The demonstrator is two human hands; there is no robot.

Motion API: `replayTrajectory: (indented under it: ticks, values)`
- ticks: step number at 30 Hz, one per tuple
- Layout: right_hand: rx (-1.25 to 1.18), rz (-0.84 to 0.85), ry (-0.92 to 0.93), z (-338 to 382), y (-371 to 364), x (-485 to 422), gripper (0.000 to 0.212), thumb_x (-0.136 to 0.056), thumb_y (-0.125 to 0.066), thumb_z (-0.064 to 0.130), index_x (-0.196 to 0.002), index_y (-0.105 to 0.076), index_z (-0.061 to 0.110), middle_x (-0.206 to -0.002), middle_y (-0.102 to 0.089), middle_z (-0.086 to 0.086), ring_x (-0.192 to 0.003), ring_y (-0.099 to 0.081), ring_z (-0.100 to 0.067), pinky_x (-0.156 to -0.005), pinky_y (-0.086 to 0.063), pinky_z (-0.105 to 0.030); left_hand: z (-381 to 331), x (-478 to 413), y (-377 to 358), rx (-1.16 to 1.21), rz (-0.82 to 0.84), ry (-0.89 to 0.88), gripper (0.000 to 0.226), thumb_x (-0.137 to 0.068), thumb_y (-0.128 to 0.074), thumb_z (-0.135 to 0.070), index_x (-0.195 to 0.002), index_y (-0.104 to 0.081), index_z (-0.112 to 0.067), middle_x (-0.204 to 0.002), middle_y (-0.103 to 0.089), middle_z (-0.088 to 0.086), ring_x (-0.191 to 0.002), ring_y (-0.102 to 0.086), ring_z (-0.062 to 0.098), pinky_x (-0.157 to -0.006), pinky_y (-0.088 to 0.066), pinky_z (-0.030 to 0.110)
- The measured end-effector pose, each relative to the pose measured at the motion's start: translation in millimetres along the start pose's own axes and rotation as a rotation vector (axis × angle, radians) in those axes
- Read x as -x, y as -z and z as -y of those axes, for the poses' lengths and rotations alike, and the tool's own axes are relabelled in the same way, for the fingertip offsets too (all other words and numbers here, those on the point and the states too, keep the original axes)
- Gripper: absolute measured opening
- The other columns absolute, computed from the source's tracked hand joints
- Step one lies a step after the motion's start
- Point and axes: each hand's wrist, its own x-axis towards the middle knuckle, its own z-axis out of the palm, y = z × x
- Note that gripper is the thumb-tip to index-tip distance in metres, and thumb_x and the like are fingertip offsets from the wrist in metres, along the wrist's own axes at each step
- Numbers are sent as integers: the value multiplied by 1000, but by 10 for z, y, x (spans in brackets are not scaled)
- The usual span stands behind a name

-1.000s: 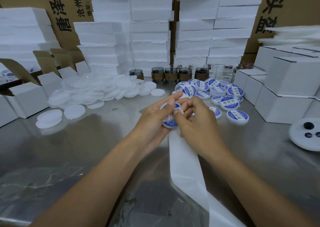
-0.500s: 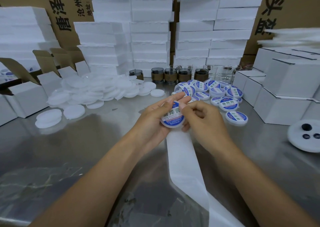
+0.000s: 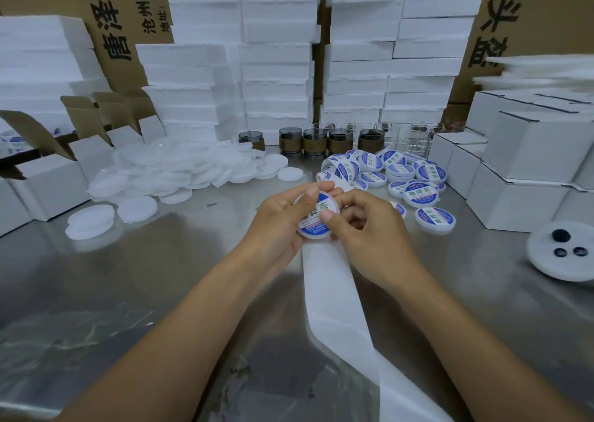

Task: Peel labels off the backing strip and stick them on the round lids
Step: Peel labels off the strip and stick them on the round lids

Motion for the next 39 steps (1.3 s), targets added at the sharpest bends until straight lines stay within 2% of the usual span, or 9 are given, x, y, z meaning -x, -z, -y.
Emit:
replayTrajectory:
  ticks: [3, 5, 12, 17, 24, 29, 32, 35, 39]
  values:
    - [-45, -36, -10, 12, 1, -19, 9, -84, -67, 23, -77, -61, 26, -65, -68, -1, -67, -64, -26, -69, -52, -40, 0, 14, -17, -38, -24, -13, 28, -76, -60, -25, -98, -70, -12, -94, -74, 7, -84, -71, 17, -65, -56, 24]
    - [-91, -91, -19, 15, 11, -28, 9, -84, -67, 24, -78, -60, 25, -61, -66, -1, -68, -63, -30, -68, -51, -39, 6, 18, -15, -83, -55, -31, 24, -82, -59, -24, -97, -70, -9, -90, -74, 7, -80, -70, 15, -64, -55, 22]
    - [-102, -101, -55, -11, 18, -26, 11, -86, -63, 31, -82, -63, 21, -69, -71, -4, -68, -67, -20, -73, -55, -43, 4, 31, -12, -177, -72, -56, 34, -72, -64, -33, -97, -70, -12, -86, -75, 3, -77, -71, 14, -61, -54, 19]
    - [-151, -197, -60, -31, 29, -33, 14, -86, -64, 28, -73, -61, 23, -58, -67, 3, -54, -62, -5, -59, -50, -24, 33, 27, -20, -290, -53, -85, 30, -75, -72, -16, -105, -66, -16, -90, -75, 1, -80, -70, 11, -65, -54, 19]
    - [-138, -248, 25, 2, 3, -12, 8, -87, -62, 27, -81, -60, 33, -65, -68, 1, -63, -65, -23, -64, -53, -37, 33, 20, -11, -322, -70, -109, 29, -80, -70, -11, -108, -65, -17, -88, -75, -3, -73, -69, 7, -61, -52, 16]
    - [-93, -238, 61, -5, 10, -11, 15, -90, -58, 22, -85, -57, 36, -66, -68, 1, -61, -64, -17, -61, -52, -35, 29, 20, -12, -308, -77, -112, 31, -78, -69, -16, -109, -65, -15, -94, -74, 1, -78, -69, 10, -64, -54, 19]
    - [-108, -247, 69, -13, 17, -17, 13, -90, -57, 23, -86, -57, 35, -68, -67, -4, -63, -63, -23, -58, -50, -33, 22, 22, -9, -296, -67, -101, 25, -85, -61, -22, -108, -65, -15, -95, -74, 3, -79, -70, 12, -68, -56, 23]
    - [-103, -194, 91, -19, 10, -17, 15, -89, -60, 25, -88, -55, 40, -66, -68, 1, -64, -65, -15, -62, -50, -28, 13, 23, -8, -298, -82, -112, 24, -90, -58, -18, -112, -64, -12, -93, -73, 5, -74, -68, 11, -68, -56, 24]
    - [-46, -123, 120, -27, 2, -16, 27, -85, -66, 22, -90, -50, 44, -62, -66, 14, -61, -61, -2, -58, -43, -8, 10, 19, -8, -283, -112, -116, 25, -90, -58, -15, -114, -63, -9, -96, -73, 8, -75, -68, 12, -69, -56, 25]
